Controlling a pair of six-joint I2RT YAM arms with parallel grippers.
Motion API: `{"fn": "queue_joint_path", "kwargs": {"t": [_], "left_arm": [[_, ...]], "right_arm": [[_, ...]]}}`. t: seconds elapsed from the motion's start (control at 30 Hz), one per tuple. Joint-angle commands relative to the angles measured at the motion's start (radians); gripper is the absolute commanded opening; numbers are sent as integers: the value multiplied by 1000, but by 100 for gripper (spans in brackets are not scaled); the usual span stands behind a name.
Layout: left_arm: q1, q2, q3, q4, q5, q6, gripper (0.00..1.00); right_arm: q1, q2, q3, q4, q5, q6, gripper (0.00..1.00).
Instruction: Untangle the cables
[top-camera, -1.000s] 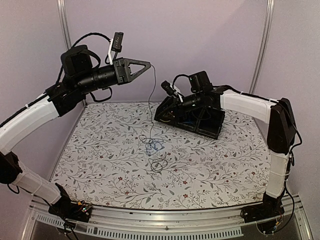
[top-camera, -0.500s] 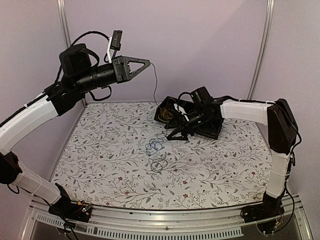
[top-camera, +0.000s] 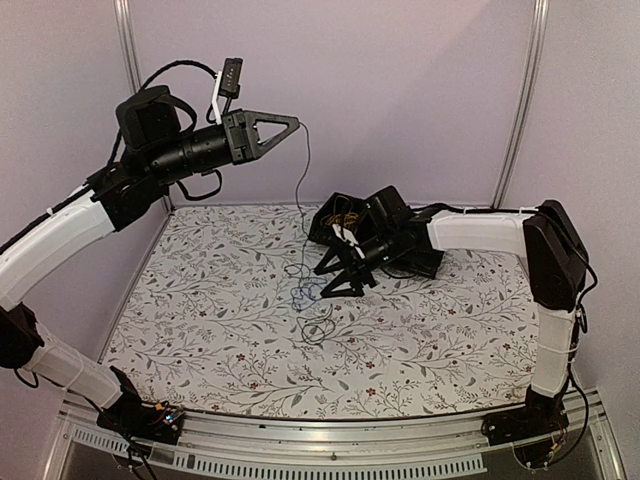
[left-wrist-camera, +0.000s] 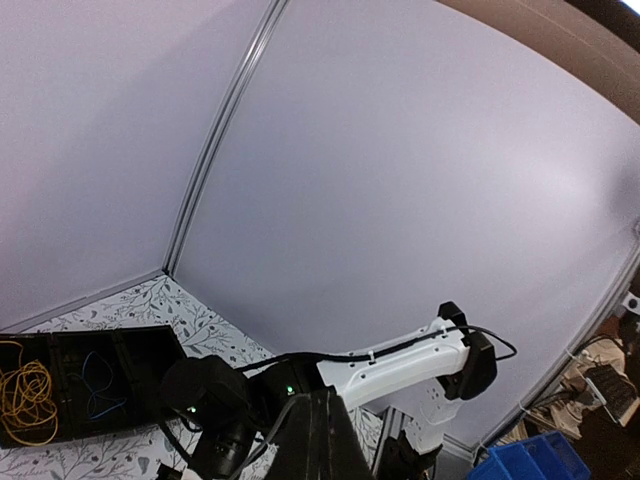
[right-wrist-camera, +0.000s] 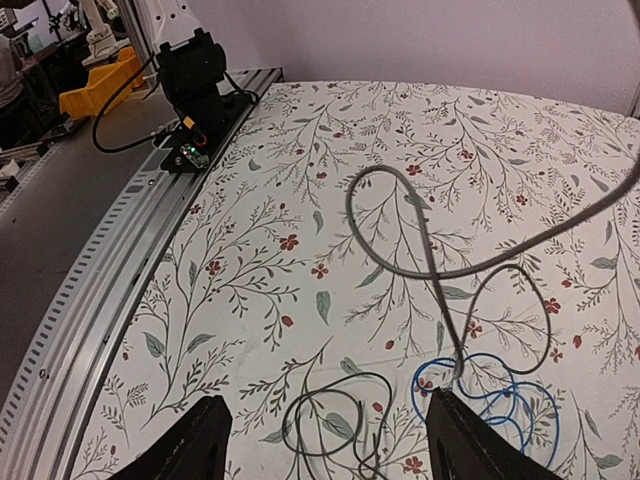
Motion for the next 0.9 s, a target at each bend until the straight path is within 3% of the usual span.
{"fn": "queue_joint_path", "kwargs": {"t": [0.0, 0.4, 0.87], "left_arm": [[-14, -21, 24, 13, -11, 3, 0], [-16, -22, 27, 19, -18, 1, 0], [-21, -22, 27, 26, -20, -6, 0]], "right_arm": [[7, 46, 36, 58, -33, 79, 71], [5, 45, 20, 132, 92, 191, 65], [5, -32, -22, 70, 196, 169, 60]]}}
